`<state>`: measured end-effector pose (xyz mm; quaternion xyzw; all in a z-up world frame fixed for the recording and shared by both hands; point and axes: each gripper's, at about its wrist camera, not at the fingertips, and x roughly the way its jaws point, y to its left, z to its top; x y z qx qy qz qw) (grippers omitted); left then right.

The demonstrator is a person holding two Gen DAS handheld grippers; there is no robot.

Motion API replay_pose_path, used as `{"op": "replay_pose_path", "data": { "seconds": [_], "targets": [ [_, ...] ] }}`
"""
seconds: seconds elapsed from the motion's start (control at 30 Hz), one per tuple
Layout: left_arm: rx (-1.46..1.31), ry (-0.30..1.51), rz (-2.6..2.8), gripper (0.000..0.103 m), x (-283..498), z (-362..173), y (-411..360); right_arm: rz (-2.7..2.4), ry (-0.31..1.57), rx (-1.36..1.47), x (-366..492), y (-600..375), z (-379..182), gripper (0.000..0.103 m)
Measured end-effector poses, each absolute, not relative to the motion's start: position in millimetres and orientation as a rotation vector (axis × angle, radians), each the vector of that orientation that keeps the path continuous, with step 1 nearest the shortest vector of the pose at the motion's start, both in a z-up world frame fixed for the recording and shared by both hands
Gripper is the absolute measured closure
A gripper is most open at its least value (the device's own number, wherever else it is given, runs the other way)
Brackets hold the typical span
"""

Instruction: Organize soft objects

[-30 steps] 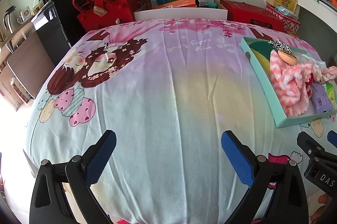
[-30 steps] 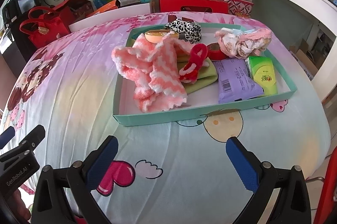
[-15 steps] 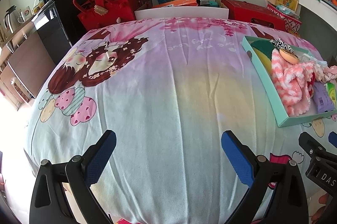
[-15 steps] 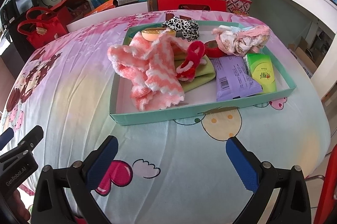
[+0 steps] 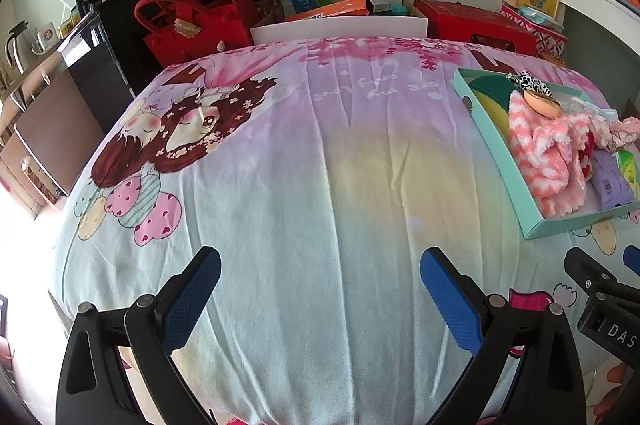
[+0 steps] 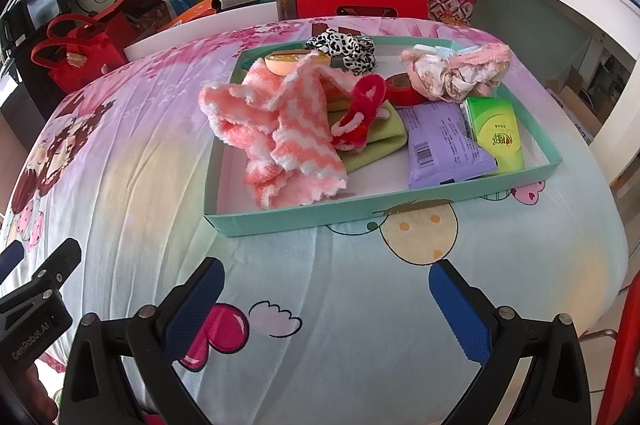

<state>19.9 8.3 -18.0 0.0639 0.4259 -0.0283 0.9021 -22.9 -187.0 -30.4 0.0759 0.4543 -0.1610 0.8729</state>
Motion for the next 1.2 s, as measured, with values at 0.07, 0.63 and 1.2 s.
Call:
{"op": "replay_pose_path", "data": {
  "seconds": [0.07,0.63,1.2],
  "targets": [
    [0.142,0.877,-0.058,0.003,19.2,-17.5,6.3,-0.339,0.95,0.161,-23.2,-187.5,-30.6,0.0],
    [0.147,0.877,-0.056,0.003,19.9,-17.7,5.6,-0.349,0.956,0.167,-23.4,-189.5,-32.4,0.0],
    [0.143,0.865,-0.049,0.003,18.7,-16.3,7.0,-0.351,0.96,0.167,-23.7,-189.3,-33.5,0.0]
  ]
}}
